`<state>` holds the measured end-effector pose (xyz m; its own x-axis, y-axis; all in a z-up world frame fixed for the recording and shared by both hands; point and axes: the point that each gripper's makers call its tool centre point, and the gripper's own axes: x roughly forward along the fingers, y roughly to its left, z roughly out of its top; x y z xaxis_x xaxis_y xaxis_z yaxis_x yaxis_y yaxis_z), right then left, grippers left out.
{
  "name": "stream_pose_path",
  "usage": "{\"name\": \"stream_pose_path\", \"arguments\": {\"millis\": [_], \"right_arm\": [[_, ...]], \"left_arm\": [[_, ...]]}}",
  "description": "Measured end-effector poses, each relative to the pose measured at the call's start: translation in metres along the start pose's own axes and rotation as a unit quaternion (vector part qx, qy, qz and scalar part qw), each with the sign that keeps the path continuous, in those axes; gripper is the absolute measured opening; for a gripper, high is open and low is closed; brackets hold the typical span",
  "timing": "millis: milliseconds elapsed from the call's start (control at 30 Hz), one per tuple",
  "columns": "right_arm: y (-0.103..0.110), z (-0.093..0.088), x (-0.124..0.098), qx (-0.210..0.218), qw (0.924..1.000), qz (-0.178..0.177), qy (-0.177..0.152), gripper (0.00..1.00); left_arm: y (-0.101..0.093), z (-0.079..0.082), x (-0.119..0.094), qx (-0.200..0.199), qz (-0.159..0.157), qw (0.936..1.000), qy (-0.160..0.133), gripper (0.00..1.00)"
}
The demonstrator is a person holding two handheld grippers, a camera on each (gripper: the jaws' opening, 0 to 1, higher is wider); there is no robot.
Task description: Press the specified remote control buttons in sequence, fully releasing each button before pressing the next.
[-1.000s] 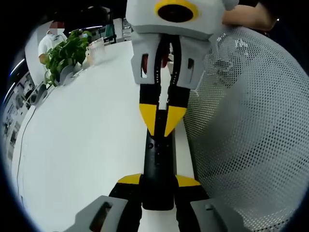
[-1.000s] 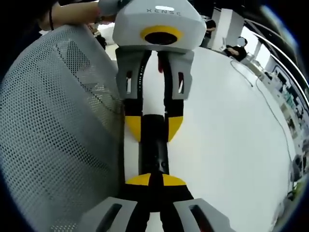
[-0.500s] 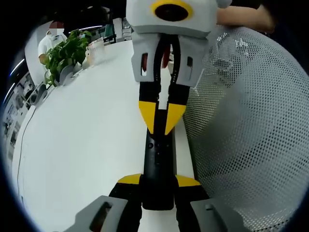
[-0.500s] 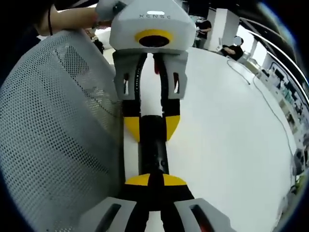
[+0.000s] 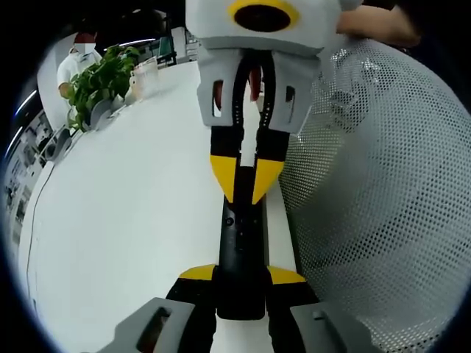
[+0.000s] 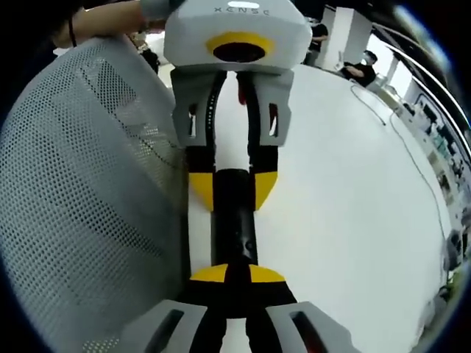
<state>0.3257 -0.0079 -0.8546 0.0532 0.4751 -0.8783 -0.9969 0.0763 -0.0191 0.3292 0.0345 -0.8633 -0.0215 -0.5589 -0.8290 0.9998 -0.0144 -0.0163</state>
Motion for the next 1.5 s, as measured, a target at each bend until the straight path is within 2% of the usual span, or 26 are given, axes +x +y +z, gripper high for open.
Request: {"name": "stream_pose_path", "arguments": {"millis": [300,567,633,800,933,1100,1200,1367,1500], "right_arm": [[-0.0003,0.0,-0.0014,0.014,0.9998,-0.004,-0.01,0.05],[0.0,-0.0022,-0.0007,0.011,0.9999,-0.006,0.003,0.05],[0.0008,-0.0027,-0.0005,-0.022,0.9996,-0.011,0.017,0.05],[-0.0007,-0.0031,-0.0003,0.01,0.9998,-0.011,0.016,0.05],[0.0002,-0.0036,-0.0022,0.008,0.9999,-0.011,-0.002,0.05],[0.0002,-0.0022,-0.0016,0.005,0.9999,-0.011,0.009,0.05],[-0.0003,-0.0031,-0.0029,0.014,0.9999,-0.011,0.001,0.05],[-0.0005,-0.0063,-0.004,0.017,0.9998,-0.012,0.007,0.04],[0.0004,-0.0056,-0.0021,-0.006,0.9996,-0.014,0.025,0.04]], "left_arm": [[-0.0001,0.0,-0.0001,0.0,0.001,1.0,-0.001,0.25],[-0.0004,-0.0003,-0.0002,0.001,0.0,1.0,-0.001,0.25],[-0.0005,-0.0003,-0.0002,0.003,-0.001,1.0,0.001,0.25],[-0.0004,-0.0004,-0.0002,0.002,-0.001,1.0,0.002,0.25],[-0.0004,-0.0004,-0.0002,0.003,-0.001,1.0,0.001,0.25],[-0.0005,-0.0003,-0.0003,0.002,-0.001,1.0,0.001,0.25],[-0.0005,-0.0003,-0.0003,0.002,-0.002,1.0,0.0,0.25],[-0.0003,-0.0004,-0.0005,0.002,-0.003,1.0,0.0,0.25],[-0.0005,-0.0003,-0.0003,0.003,-0.002,1.0,0.002,0.25]]}}
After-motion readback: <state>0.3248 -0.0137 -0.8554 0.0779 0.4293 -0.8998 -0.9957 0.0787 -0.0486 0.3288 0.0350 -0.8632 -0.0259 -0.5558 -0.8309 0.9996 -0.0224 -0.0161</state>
